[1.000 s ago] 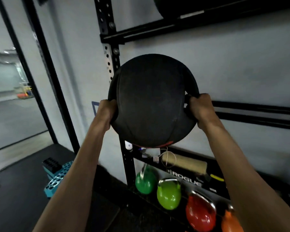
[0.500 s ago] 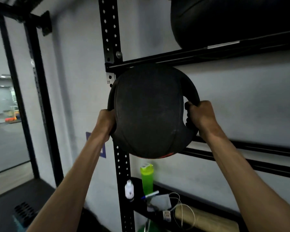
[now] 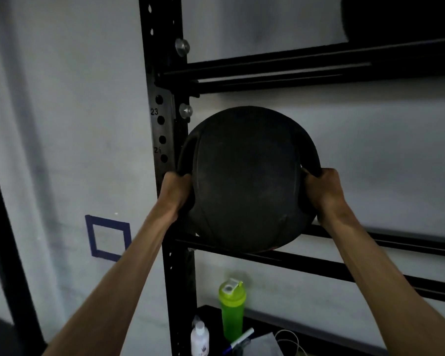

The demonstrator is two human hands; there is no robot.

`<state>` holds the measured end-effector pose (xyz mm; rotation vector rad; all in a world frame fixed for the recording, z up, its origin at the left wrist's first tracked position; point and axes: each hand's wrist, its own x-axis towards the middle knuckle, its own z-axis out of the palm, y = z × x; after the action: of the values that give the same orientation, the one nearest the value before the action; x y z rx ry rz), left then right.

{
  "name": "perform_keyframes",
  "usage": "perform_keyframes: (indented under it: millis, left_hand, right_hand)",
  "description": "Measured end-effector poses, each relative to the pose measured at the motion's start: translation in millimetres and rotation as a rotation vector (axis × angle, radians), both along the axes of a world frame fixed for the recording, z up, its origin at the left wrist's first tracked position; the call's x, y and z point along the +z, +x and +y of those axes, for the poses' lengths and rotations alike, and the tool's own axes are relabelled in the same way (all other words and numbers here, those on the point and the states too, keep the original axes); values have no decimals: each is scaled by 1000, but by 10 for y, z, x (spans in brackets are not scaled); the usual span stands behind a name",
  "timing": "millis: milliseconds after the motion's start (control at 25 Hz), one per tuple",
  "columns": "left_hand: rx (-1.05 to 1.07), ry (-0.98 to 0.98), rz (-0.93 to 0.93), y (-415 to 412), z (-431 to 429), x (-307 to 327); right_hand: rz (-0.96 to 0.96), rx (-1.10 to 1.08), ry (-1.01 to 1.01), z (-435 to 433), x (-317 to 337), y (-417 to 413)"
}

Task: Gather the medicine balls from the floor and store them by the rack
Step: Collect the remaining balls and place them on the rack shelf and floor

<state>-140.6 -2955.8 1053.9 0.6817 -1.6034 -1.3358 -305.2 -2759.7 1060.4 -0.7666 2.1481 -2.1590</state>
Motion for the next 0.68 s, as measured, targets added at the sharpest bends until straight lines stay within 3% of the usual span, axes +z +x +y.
perform_keyframes:
  millis: [680]
  left_hand:
    - [87,-41,-240,-488,-802,-264]
  right_hand:
    - [-98,61,82,-922,-411,-506]
